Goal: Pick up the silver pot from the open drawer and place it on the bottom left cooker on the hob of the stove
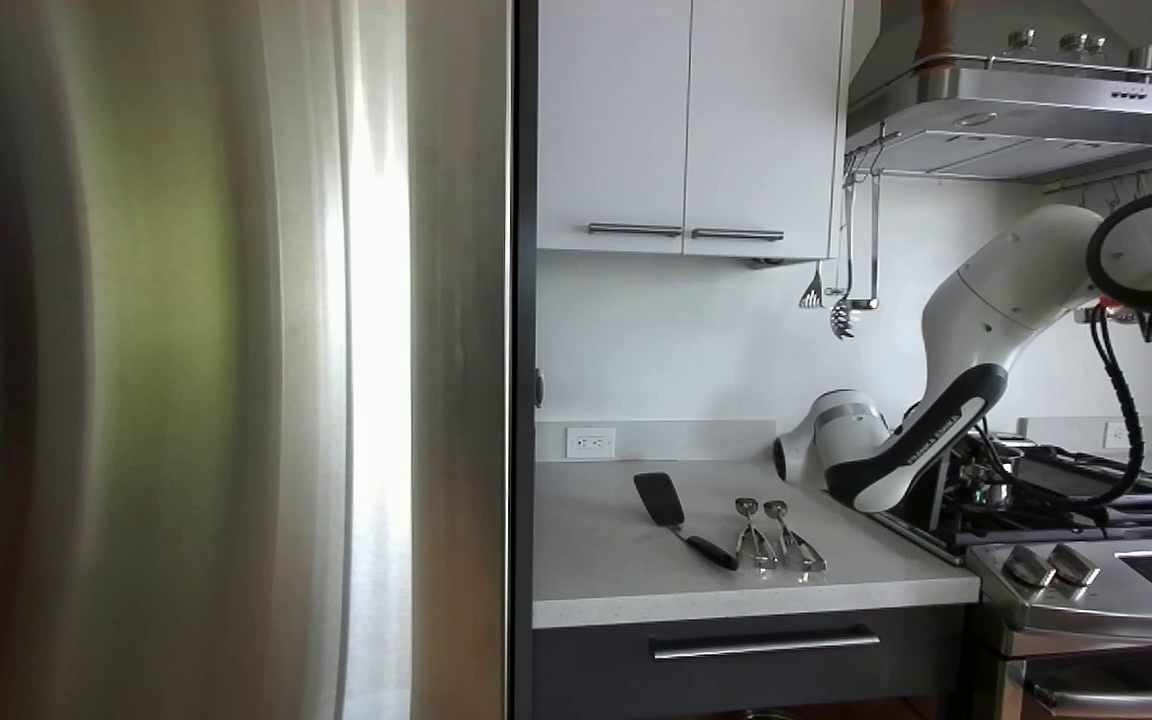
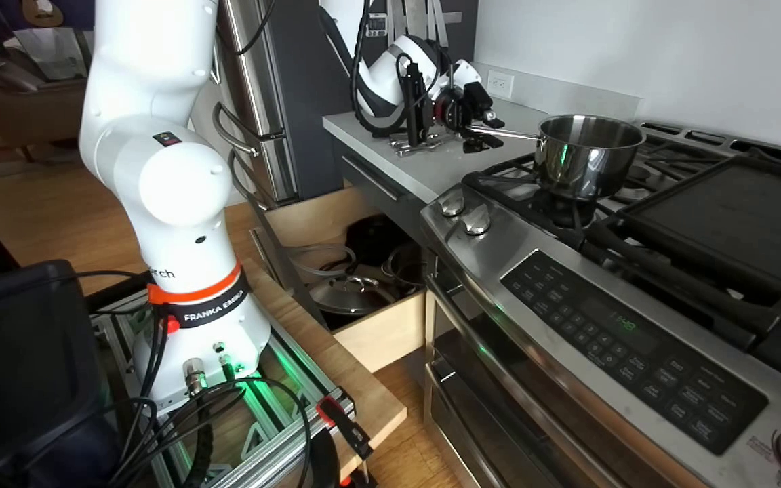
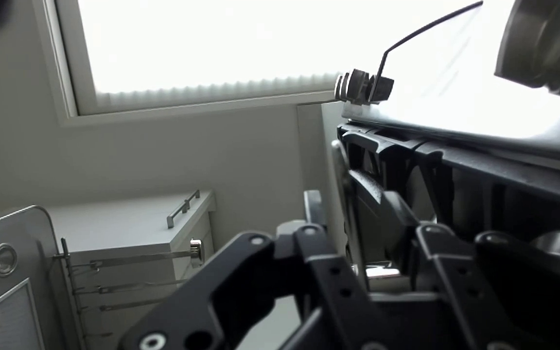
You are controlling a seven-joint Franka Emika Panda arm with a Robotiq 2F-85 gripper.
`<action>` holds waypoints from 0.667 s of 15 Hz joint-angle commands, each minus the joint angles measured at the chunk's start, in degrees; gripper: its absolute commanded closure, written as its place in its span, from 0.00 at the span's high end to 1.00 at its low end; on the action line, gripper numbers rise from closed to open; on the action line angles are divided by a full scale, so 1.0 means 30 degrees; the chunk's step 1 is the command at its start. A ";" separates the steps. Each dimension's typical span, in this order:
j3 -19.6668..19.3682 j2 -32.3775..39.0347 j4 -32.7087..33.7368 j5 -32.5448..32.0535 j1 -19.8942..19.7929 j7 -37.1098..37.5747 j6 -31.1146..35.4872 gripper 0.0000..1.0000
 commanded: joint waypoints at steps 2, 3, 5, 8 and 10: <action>0.0158 -0.0114 0.0013 -0.0091 0.0067 -0.0143 -0.0186 0.75; 0.0304 -0.0179 -0.0052 -0.0041 0.0157 -0.0221 -0.0023 0.81; 0.0601 -0.0251 -0.0106 0.0022 0.0361 -0.0261 0.0157 0.97; 0.1175 -0.0245 -0.0131 -0.0023 0.0892 -0.0303 0.0048 1.00; 0.1545 -0.0281 -0.0095 -0.0010 0.1294 -0.0270 0.0015 1.00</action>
